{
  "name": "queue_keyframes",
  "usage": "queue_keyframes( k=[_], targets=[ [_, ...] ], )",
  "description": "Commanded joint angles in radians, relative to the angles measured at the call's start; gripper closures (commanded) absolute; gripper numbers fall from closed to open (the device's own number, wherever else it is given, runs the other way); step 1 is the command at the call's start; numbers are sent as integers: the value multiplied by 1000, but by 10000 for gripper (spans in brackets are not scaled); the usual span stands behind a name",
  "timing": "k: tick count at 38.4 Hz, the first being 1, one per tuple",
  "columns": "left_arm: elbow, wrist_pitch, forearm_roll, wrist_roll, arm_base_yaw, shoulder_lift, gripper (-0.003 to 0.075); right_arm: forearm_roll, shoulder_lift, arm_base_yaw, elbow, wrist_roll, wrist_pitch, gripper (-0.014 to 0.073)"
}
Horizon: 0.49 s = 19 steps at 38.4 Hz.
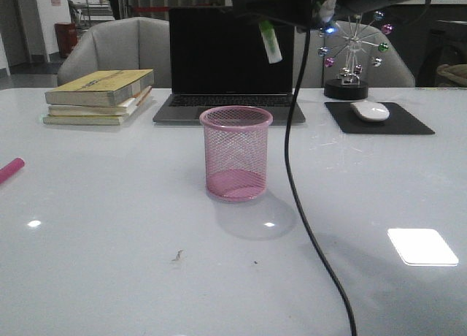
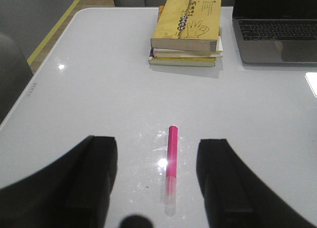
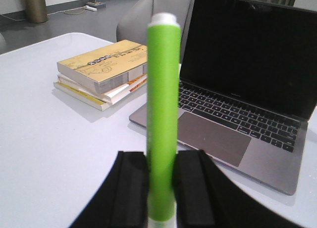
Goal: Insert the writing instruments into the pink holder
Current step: 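Lift the green marker upright and carry it above the pink holder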
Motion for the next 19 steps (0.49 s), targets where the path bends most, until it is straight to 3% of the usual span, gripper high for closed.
queue_keyframes(
  k=[1, 19],
  targets=[
    [-31, -84, 2, -4, 2, -4, 292, -3, -24, 3, -25, -7, -123, 537],
    [-31, -84, 2, -4, 2, -4, 292, -7, 87, 63, -25, 47, -269, 537]
  ],
)
